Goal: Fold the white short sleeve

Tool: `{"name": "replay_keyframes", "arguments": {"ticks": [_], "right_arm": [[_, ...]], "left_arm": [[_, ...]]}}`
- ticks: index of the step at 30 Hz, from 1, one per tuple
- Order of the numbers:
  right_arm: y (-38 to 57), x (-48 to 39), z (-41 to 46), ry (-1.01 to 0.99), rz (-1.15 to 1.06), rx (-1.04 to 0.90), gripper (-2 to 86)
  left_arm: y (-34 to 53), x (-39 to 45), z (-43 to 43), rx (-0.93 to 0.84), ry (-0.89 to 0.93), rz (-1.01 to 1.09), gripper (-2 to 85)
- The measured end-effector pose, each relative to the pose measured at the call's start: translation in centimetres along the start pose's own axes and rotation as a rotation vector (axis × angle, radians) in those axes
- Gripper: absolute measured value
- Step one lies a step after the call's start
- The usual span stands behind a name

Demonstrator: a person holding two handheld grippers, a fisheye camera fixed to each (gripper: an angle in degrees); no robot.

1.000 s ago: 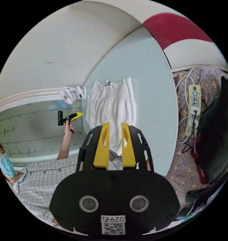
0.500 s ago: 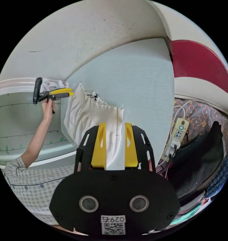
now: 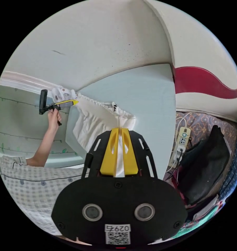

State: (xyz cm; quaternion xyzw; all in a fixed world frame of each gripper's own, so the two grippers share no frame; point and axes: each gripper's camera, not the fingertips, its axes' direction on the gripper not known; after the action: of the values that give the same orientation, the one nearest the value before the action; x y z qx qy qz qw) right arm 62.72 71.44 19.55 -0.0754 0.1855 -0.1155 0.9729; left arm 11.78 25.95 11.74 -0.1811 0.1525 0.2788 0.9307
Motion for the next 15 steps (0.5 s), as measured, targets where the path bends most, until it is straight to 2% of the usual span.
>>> {"name": "replay_keyframes", "arguments": {"ticks": [4, 8, 11, 15], "right_arm": [[5.0, -5.3, -4.6, -0.059, -0.07, 0.105, 0.5], [9.4, -10.6, -8.2, -0.094, -0.108, 0.196, 0.5], [10.2, -13.0, -8.6, -0.124, -0.087, 0.208, 0.5], [7.7, -13.8, -6.9, -0.13, -0.028, 0.142, 0.5]], "left_arm": [[8.1, 2.0, -8.4, 0.108, 0.064, 0.032, -1.0], [16.4, 3.5, -16.4, 0.159, -0.063, -0.01, -1.0], [18.9, 3.3, -19.5, 0.153, -0.117, -0.036, -1.0], [17.7, 1.2, -19.0, 0.16, -0.091, -0.061, -1.0]]}}
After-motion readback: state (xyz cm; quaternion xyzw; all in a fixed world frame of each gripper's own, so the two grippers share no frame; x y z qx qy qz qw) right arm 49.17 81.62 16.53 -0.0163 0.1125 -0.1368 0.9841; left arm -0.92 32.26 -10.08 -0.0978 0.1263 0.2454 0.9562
